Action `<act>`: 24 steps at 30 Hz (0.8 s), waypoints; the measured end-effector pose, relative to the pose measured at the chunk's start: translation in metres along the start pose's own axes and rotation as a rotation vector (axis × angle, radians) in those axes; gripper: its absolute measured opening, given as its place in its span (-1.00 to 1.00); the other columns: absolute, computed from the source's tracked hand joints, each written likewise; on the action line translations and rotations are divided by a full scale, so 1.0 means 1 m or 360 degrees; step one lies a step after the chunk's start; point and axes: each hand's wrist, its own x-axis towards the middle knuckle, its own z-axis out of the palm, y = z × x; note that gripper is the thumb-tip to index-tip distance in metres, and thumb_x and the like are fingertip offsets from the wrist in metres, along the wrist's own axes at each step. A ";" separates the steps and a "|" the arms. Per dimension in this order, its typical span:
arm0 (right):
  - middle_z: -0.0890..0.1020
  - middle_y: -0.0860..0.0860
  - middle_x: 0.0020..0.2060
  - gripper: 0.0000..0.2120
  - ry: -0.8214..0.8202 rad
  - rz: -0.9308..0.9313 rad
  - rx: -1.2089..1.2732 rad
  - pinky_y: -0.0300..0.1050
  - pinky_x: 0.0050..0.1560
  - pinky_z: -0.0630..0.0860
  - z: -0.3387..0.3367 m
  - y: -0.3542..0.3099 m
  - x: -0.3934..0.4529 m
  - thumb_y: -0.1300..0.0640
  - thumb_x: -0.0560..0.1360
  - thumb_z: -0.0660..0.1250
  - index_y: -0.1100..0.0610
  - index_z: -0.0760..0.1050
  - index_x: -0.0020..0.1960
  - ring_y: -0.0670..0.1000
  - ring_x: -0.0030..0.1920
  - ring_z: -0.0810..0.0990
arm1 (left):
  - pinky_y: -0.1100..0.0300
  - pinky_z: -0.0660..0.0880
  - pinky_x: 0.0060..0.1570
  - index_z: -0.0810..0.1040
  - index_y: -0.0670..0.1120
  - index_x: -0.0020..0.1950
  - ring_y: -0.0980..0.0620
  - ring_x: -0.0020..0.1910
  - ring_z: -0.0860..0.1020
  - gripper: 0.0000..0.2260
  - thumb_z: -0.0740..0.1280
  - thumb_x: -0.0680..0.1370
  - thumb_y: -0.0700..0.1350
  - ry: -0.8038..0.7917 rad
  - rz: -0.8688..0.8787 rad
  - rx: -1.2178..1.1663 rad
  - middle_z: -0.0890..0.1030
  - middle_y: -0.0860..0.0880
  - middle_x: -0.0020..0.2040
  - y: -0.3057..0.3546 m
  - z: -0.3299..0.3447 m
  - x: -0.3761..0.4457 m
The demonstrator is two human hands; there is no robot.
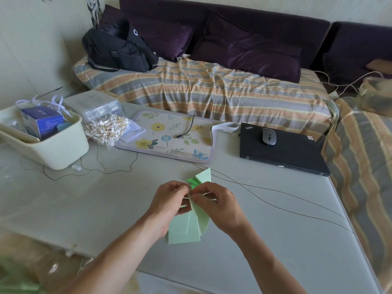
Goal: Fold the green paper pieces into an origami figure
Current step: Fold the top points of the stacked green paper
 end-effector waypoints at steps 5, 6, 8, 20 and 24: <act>0.72 -0.15 -0.12 -0.75 0.0049 0.0001 -0.0067 -0.21 -0.03 0.60 -0.001 0.000 0.000 0.25 0.53 0.35 -0.04 0.73 -0.05 -0.13 -0.12 0.67 | 0.05 0.69 -0.05 0.64 -0.22 -0.01 -0.02 -0.23 0.71 -0.83 0.25 0.60 -0.26 -0.0030 0.0017 -0.0068 0.74 -0.14 -0.18 -0.002 0.000 0.003; 0.72 -0.15 -0.15 -0.74 0.0056 0.0002 -0.0077 -0.21 -0.05 0.60 -0.002 -0.001 0.000 0.27 0.52 0.35 -0.04 0.73 -0.07 -0.13 -0.14 0.67 | 0.06 0.69 -0.07 0.64 -0.22 -0.02 -0.01 -0.25 0.70 -0.84 0.25 0.60 -0.28 -0.0034 0.0025 -0.0056 0.73 -0.14 -0.19 -0.003 0.000 0.003; 0.72 -0.14 -0.21 -0.75 0.0086 0.0006 -0.0085 -0.21 -0.10 0.59 -0.003 0.000 0.000 0.29 0.50 0.36 -0.03 0.72 -0.09 -0.14 -0.19 0.66 | 0.08 0.68 -0.08 0.63 -0.23 0.00 0.00 -0.26 0.69 -0.85 0.26 0.58 -0.31 -0.0053 0.0050 -0.0002 0.72 -0.16 -0.16 -0.004 0.001 0.004; 0.73 -0.11 -0.24 -0.88 0.0134 0.0191 0.0025 -0.30 -0.21 0.53 -0.005 -0.001 0.002 0.19 0.49 0.42 -0.03 0.64 -0.08 -0.14 -0.24 0.65 | 0.04 0.69 -0.05 0.70 -0.12 -0.10 -0.09 -0.21 0.71 -0.83 0.37 0.52 -0.34 -0.0049 0.0266 0.0272 0.61 -0.08 -0.21 -0.010 -0.004 0.005; 0.69 -0.14 -0.29 -0.86 0.0119 0.0214 0.0008 -0.35 -0.27 0.43 -0.006 -0.005 0.001 -0.02 0.54 0.42 0.01 0.67 -0.14 -0.19 -0.29 0.58 | 0.09 0.69 -0.08 0.70 -0.08 -0.12 -0.09 -0.25 0.73 -0.92 0.46 0.51 -0.25 0.0022 0.0328 0.0340 0.64 -0.07 -0.18 -0.011 -0.004 0.005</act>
